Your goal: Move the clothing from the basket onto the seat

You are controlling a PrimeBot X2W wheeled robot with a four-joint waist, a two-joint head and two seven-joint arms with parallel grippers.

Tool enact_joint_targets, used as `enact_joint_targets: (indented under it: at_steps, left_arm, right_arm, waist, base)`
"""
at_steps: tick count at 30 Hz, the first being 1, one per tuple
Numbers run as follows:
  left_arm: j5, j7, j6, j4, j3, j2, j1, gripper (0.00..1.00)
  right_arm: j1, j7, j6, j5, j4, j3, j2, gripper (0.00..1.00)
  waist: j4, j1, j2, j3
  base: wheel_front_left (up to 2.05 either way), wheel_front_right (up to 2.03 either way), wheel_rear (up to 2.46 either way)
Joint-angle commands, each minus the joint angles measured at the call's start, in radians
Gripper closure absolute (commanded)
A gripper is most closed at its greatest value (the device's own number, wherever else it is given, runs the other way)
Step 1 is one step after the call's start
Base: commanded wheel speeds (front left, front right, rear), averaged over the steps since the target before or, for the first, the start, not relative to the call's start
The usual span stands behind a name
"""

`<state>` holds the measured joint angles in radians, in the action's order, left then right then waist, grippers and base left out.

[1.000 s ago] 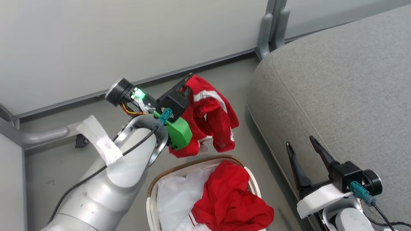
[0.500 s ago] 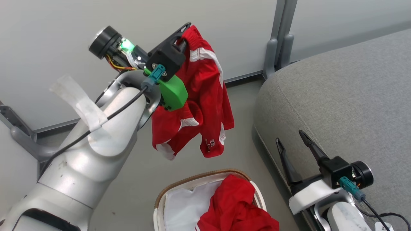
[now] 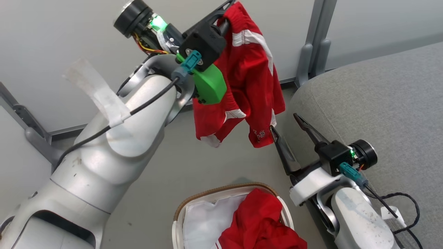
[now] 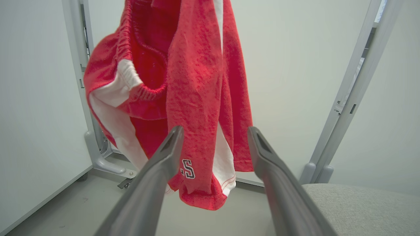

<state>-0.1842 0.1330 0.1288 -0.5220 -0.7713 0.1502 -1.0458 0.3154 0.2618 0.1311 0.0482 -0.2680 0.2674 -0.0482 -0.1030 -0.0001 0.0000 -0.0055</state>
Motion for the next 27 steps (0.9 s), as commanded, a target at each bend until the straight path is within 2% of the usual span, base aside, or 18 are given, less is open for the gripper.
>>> enact_joint_targets:
  at_steps: [1, 11, 23, 25, 26, 27]
  left_arm:
    - [-0.002, 0.004, 0.001, 0.008, -0.008, 0.0, -0.026, 1.0]
    - [-0.037, 0.005, 0.002, 0.044, -0.062, -0.02, -0.043, 1.0]
    - [-0.1, -0.002, 0.001, 0.082, -0.107, -0.032, -0.01, 1.0]
    - [-0.104, 0.0, 0.001, 0.08, -0.11, -0.03, -0.005, 1.0]
    - [-0.105, 0.002, 0.0, 0.079, -0.11, -0.029, -0.003, 1.0]
    - [-0.11, 0.002, -0.002, 0.077, -0.11, -0.027, 0.0, 1.0]
  right_arm:
    - [0.023, 0.005, -0.001, -0.005, -0.02, 0.0, -0.004, 0.0]
    - [0.137, 0.005, -0.001, 0.008, -0.203, 0.095, -0.004, 0.0]
    - [0.242, 0.005, -0.001, 0.061, -0.288, 0.192, -0.004, 0.0]
    - [0.258, 0.005, -0.001, 0.062, -0.298, 0.194, -0.004, 0.59]
    - [0.261, 0.005, -0.001, 0.063, -0.302, 0.194, -0.004, 0.69]
    - [0.264, 0.005, -0.001, 0.061, -0.304, 0.188, -0.004, 0.93]
  waist:
    - [0.011, 0.0001, 0.0, 0.002]
    - [0.037, 0.0001, 0.0, -0.006]
    - [0.068, 0.0001, 0.0, -0.014]
    - [0.073, 0.0001, 0.0, -0.015]
    - [0.075, 0.0001, 0.0, -0.015]
    - [0.077, 0.0001, 0.0, -0.016]
  base:
    - [0.0, 0.0, 0.0]
    - [0.0, 0.0, 0.0]
    - [0.0, 0.0, 0.0]
    - [0.0, 0.0, 0.0]
    - [0.0, 0.0, 0.0]
    - [0.0, 0.0, 0.0]
